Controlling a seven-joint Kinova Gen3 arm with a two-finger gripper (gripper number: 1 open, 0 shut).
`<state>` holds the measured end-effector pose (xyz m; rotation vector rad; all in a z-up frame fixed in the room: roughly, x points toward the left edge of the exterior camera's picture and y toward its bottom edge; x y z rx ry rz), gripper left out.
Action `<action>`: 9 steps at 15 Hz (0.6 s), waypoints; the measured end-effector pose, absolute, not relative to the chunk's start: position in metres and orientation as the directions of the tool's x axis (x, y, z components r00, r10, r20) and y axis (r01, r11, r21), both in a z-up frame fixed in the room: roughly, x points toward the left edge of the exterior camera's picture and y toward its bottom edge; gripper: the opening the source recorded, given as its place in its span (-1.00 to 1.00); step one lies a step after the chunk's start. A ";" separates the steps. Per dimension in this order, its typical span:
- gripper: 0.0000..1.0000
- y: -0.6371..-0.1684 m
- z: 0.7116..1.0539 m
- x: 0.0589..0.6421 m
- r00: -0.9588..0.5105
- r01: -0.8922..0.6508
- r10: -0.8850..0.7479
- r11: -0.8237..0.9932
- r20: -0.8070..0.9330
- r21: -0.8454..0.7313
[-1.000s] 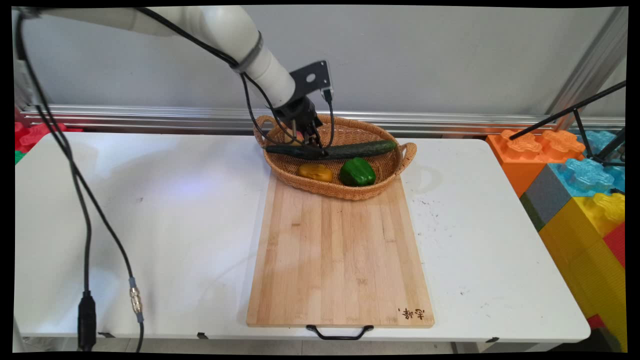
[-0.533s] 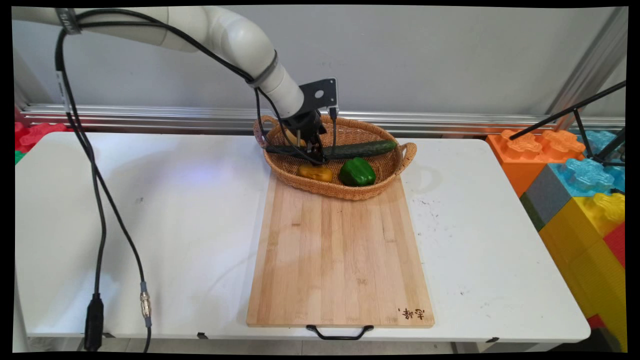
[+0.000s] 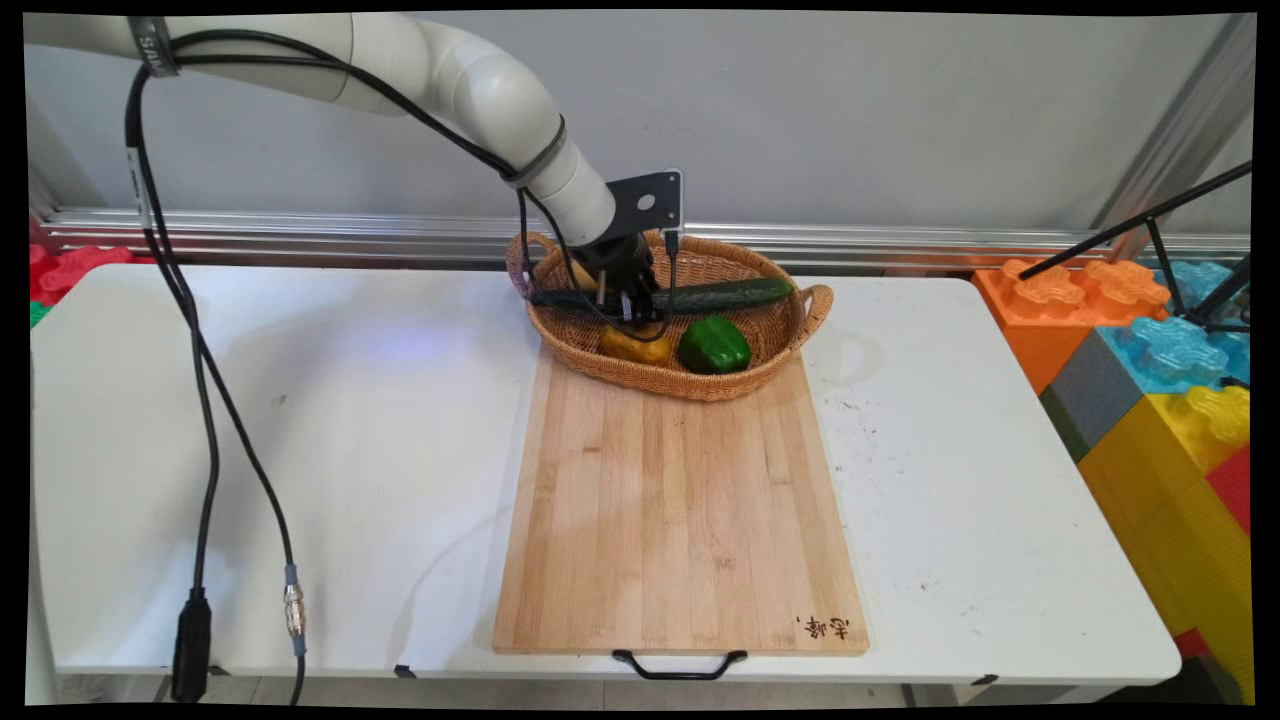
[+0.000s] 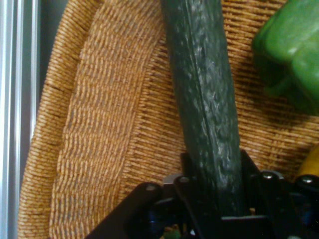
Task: Place the picked object on the cutting board
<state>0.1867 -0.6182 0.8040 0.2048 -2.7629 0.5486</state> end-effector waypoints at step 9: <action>-1.00 -0.576 0.863 0.182 -0.930 -0.231 -0.076 0.882 0.360 -0.410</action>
